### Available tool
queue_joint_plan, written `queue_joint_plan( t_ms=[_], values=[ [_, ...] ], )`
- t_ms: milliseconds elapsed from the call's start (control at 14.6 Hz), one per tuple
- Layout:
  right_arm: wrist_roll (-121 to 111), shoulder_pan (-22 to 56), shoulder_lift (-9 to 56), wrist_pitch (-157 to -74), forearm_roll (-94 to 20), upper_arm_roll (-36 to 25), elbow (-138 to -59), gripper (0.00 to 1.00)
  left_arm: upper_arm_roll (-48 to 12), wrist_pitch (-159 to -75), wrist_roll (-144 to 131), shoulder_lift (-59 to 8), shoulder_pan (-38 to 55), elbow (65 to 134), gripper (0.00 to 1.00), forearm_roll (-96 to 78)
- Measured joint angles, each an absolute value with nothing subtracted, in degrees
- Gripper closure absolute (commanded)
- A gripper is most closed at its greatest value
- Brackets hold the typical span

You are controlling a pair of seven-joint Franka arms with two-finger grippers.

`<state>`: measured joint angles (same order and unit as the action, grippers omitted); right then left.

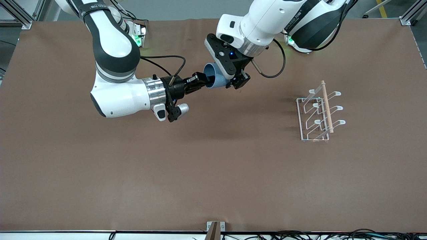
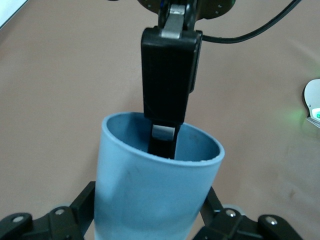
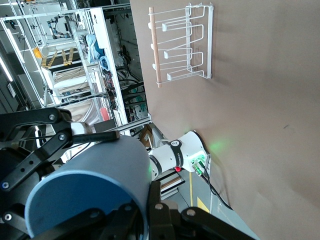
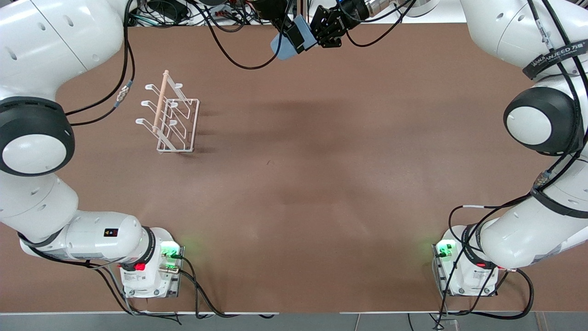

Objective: Hang cup on cup holder
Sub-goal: 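Grasp the cup rim with the left gripper while the right gripper holds, then carry the cup to the holder with the left gripper while the right gripper retracts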

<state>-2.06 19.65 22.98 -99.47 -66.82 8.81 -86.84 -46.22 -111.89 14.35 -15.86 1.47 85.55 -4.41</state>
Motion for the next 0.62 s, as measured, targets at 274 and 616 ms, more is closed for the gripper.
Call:
queue_joint_plan(
  t_ms=[274,616],
  values=[
    [-2.06,20.04,23.08,-99.97,-66.89,8.97,-86.77,0.0,-46.3,-109.76,14.18,-15.86,1.39,85.29,0.68,-1.22],
    [-2.02,20.09,23.0,-99.06,-66.88,8.83,-86.58,0.0,-45.92,-100.69,14.01,-15.86,-1.2,84.93,0.68,4.85]
  ],
)
